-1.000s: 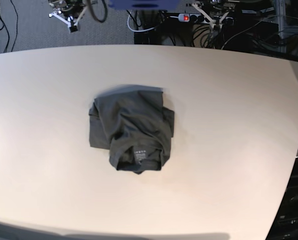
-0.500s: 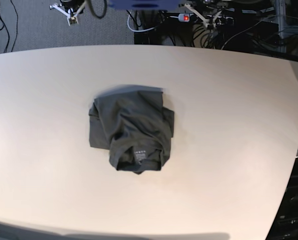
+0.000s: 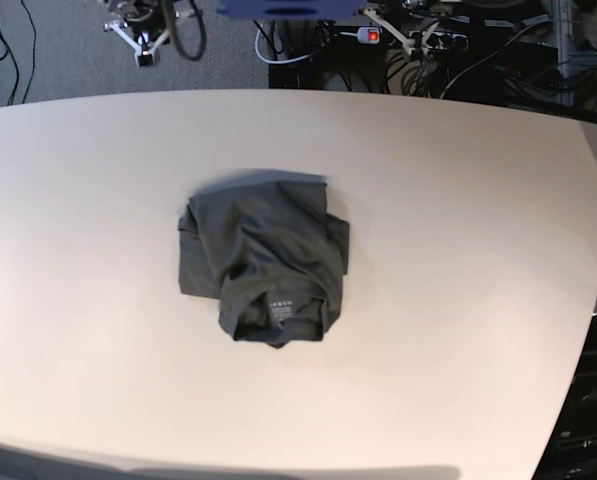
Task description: Fold the T-shirt properly
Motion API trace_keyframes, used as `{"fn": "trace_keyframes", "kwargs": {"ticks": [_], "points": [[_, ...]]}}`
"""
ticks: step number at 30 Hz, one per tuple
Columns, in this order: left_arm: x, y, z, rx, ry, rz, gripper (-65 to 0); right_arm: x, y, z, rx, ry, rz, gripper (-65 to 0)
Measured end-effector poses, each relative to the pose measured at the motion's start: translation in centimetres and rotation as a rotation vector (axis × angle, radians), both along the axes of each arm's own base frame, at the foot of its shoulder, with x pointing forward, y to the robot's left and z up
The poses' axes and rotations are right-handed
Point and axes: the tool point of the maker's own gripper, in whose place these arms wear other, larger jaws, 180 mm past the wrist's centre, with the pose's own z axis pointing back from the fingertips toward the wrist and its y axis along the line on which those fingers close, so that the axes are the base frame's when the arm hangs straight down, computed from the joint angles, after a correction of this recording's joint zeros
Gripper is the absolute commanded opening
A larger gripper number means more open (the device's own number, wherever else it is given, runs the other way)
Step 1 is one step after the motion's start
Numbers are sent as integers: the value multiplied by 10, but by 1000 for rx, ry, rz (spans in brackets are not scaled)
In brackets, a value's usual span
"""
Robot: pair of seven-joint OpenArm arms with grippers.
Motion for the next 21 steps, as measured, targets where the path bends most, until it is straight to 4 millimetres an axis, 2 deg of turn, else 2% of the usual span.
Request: {"fn": "trace_keyframes", "kwargs": {"ticks": [2, 5, 7, 13, 21], "points": [[6, 1, 0, -4, -10, -2, -624, 5, -3, 0, -9, -12, -35, -635], [12, -13, 5, -103, -34, -3, -624, 2, -4, -1, -35, -3, -56, -635], [12, -18, 6, -130, -35, -4, -624, -3, 3, -4, -21, 47, -59, -635], [12, -10, 6, -117, -31, -6, -624, 16, 10, -5, -13, 23, -58, -634], [26, -5, 6, -103, -47, -96, -624, -3, 13, -6, -8, 60, -58, -634]]}}
